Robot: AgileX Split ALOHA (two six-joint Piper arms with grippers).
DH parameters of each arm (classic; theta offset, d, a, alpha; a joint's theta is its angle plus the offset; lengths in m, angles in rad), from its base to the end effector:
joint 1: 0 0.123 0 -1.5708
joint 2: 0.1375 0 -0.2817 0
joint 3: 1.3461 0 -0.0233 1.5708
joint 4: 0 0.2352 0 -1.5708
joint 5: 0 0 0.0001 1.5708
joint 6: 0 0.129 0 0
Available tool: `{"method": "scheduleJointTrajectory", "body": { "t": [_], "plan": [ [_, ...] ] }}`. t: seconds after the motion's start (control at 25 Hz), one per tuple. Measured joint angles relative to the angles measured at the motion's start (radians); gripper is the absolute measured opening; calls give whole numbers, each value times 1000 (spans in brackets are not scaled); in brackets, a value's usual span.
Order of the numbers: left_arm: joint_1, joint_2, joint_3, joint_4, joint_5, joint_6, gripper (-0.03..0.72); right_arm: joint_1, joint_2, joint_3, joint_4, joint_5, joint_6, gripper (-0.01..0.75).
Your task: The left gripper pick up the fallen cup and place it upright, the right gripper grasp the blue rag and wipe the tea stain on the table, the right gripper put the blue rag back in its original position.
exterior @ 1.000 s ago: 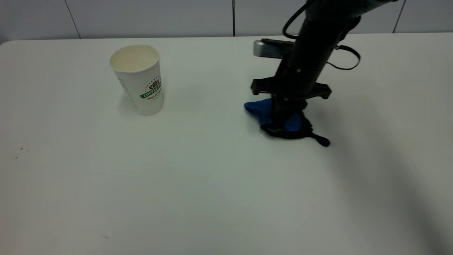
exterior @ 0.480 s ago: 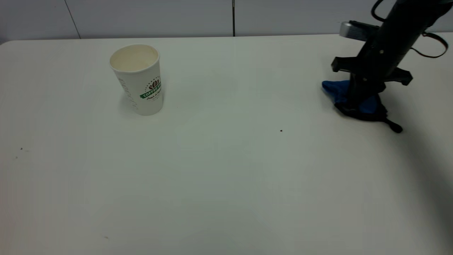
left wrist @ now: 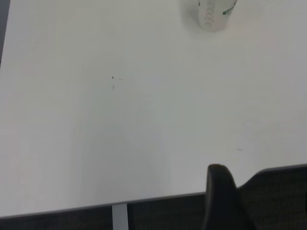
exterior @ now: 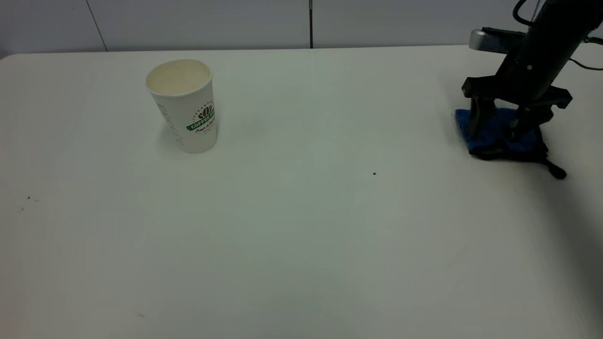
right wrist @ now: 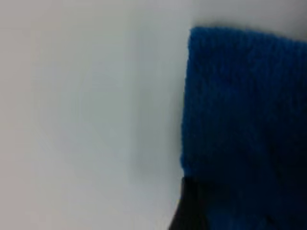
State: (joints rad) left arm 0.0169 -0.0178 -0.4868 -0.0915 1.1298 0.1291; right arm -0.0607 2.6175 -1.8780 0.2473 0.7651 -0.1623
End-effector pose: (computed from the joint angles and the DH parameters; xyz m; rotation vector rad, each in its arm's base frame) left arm 0.0132 -0.0104 0.2414 0.1264 2.1014 -0.0231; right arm 0.4837 -0.0075 -0.0204 0.0948 2.9580 0.2473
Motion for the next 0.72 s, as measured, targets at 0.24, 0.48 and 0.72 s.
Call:
{"method": "scheduleJointTrajectory", "body": {
  "t": [0.24,0.48,0.72],
  "plan": [
    [0,0,0,0,0,0,447,-4,-171,3,-7,156,-5,729],
    [0,0,0,0,0,0,447,-4,-402,3,-10,429,-9,729],
    [0,0,0,0,0,0,447,-4,-648,99,-12,447,-17,727]
  ]
}}
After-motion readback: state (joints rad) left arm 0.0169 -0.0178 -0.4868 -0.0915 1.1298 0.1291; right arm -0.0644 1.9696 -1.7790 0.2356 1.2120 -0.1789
